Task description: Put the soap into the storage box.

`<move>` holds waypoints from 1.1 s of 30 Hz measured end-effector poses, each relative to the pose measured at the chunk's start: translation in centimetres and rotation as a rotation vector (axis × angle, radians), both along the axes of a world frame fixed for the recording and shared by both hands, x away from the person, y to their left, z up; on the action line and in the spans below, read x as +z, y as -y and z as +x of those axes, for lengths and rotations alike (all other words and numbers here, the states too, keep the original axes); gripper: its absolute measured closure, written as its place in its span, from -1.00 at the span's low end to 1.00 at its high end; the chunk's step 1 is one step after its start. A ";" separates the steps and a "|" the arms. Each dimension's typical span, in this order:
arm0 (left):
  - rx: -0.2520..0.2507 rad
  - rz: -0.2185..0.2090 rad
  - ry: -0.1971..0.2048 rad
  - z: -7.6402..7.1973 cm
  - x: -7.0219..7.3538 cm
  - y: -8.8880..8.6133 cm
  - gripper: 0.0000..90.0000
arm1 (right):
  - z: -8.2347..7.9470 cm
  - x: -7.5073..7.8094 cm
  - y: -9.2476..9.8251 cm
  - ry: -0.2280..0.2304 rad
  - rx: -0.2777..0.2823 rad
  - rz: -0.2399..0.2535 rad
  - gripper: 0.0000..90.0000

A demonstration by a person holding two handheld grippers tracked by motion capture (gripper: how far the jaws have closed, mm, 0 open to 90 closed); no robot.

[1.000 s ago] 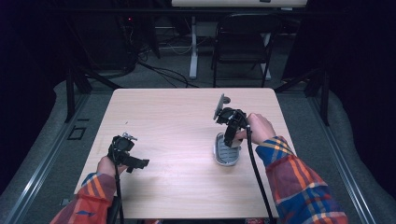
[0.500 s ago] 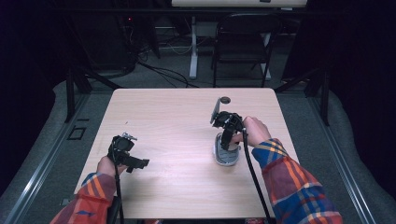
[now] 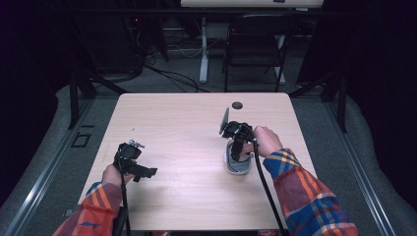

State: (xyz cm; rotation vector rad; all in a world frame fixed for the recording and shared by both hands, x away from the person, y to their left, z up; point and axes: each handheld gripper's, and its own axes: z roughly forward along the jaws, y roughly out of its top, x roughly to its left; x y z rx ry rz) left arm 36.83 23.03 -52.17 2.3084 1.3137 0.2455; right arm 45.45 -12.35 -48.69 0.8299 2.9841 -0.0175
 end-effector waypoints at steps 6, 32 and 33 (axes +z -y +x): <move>-0.001 0.001 -0.001 0.0 0.0 0.0 -1.00 | 0.0 -0.5 -0.2 -0.003 0.007 -0.021 -0.46; -0.005 0.009 -0.004 0.0 -0.1 0.0 -1.00 | 0.0 -2.0 -0.3 -0.022 0.004 -0.054 -0.46; -0.005 0.009 -0.004 0.0 -0.1 0.0 -1.00 | 0.0 -2.0 -0.3 -0.022 0.004 -0.054 -0.46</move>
